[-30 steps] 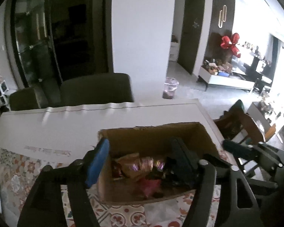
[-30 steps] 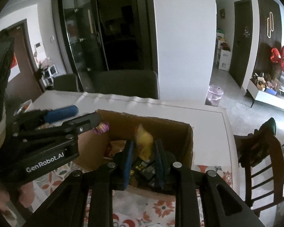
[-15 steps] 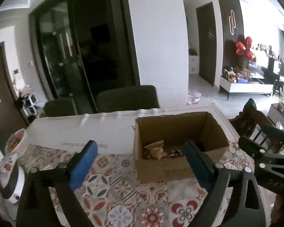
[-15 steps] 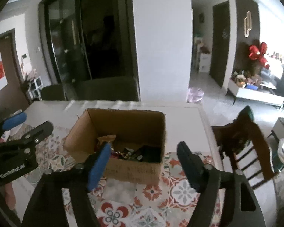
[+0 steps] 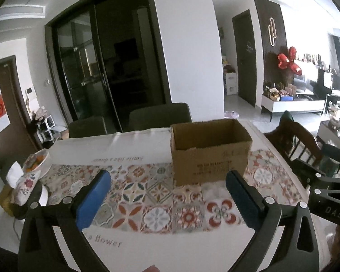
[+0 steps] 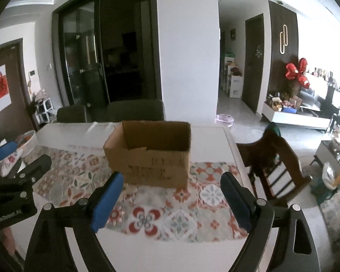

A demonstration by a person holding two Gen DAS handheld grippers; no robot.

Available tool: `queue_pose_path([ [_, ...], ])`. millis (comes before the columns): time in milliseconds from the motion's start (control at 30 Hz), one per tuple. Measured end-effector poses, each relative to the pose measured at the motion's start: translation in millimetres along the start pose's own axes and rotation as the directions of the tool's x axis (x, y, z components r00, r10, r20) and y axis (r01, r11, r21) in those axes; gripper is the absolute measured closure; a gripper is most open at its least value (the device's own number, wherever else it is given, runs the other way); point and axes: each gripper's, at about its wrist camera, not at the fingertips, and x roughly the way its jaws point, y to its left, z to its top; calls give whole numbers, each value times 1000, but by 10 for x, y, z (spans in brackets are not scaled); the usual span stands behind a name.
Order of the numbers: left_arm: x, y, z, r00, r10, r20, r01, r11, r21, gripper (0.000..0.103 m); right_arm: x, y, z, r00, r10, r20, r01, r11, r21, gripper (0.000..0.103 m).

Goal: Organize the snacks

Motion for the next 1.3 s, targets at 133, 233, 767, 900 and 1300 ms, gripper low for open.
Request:
queue_pose_path([
  [133,-261,41,-163,1000,-12,-18,13,1000,13,0,-290,85,-235,1000,-16,-12,16,1000,-2,15],
  [233,-440,106,-295,999,-29,-31,29,999,21,0,-474,140,-363,1000,-9,-26,10,999,31,15],
  [767,-1174,373,-709,996,-92,-22,92,995,34,0,-1242,497,-894,999,-28,-31,29,998,48,15],
  [900,-1233,410,-705,995,-100,-9,100,994,31,0,-1338,542,-917,999,-35,-16,35,998,45,15],
  [1300,-1273,438,-705,993,-115,-6,115,993,26,0,-1392,581,-909,1000,-25,-12,26,999,45,15],
])
